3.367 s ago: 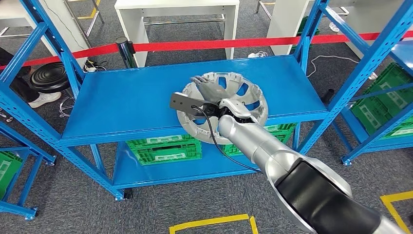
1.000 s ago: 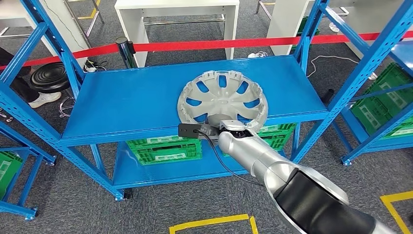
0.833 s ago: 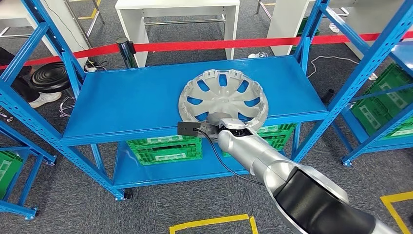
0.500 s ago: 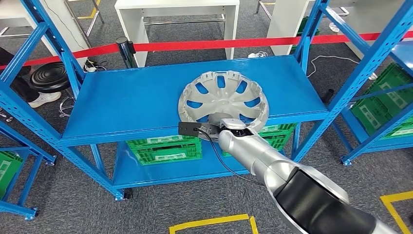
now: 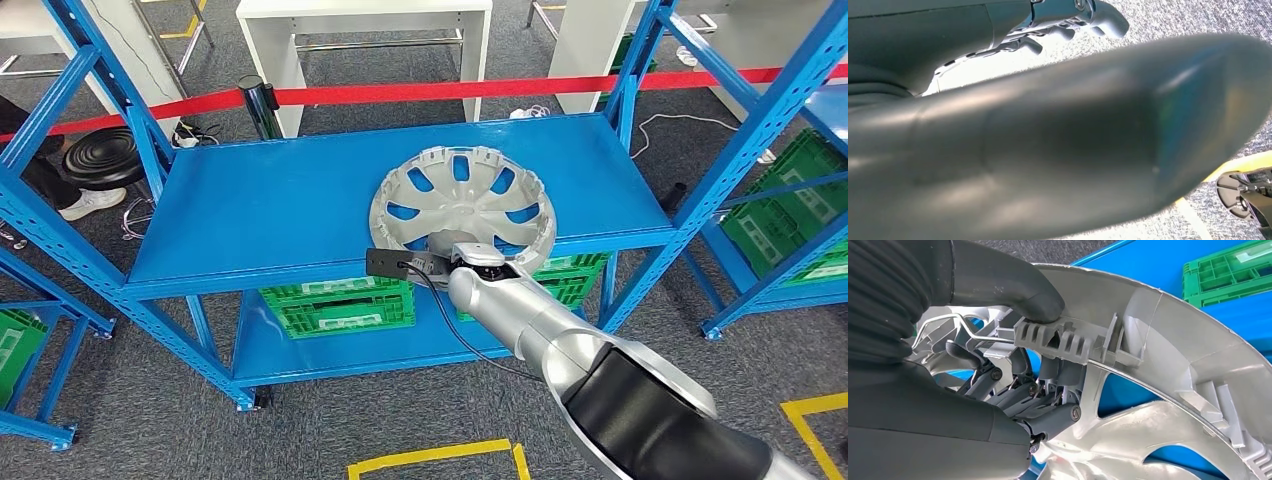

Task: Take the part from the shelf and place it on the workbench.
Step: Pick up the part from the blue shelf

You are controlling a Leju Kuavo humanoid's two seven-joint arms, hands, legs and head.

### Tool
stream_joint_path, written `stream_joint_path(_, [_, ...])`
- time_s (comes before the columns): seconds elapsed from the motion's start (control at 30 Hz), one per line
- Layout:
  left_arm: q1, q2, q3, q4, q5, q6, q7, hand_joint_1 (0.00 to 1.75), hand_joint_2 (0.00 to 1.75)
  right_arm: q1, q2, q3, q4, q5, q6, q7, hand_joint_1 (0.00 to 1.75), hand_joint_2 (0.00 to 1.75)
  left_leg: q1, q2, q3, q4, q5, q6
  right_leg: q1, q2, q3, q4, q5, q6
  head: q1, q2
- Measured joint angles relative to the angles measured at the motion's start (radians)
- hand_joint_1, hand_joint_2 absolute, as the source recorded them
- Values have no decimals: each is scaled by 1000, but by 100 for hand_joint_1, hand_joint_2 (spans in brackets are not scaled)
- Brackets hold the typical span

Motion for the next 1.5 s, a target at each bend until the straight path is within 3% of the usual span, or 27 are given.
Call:
stream_joint_path(0.03, [0,0,0,0,0,1,-1,0,0,0,0,0,0,0,-3,0,175,175,0,0,0,0,0,0,0,0,0,0,0,0,0,0])
stream_joint_path(0.17, [1,0,0,0,2,3,-13,0,175,1,0,0,0,-3,-28,-3,175,175,0,0,0,0,0,0,0,0,0,0,0,0,0,0])
stream_joint_path(0.83, [19,0,0,0,20,7,-43,0,175,-29,-8,0,-69,-8,-167,-74,175,175,0,1,-1,0,0,0,0,1,-1,0,0,0,0,0])
stream_joint_path(1.23, [30,-5,5,0,32,20,-93,0,175,-18,-88,-49,-544,59,-245,-57,175,175,0,0,-5,0,0,0,0,1,-5,0,0,0,0,0])
stream_joint_path(1.5, [28,-12,5,0,28,29,-100,0,175,28,-134,-79,-745,128,-308,-75,175,175,0,1,-5,0,0,0,0,1,-5,0,0,0,0,0])
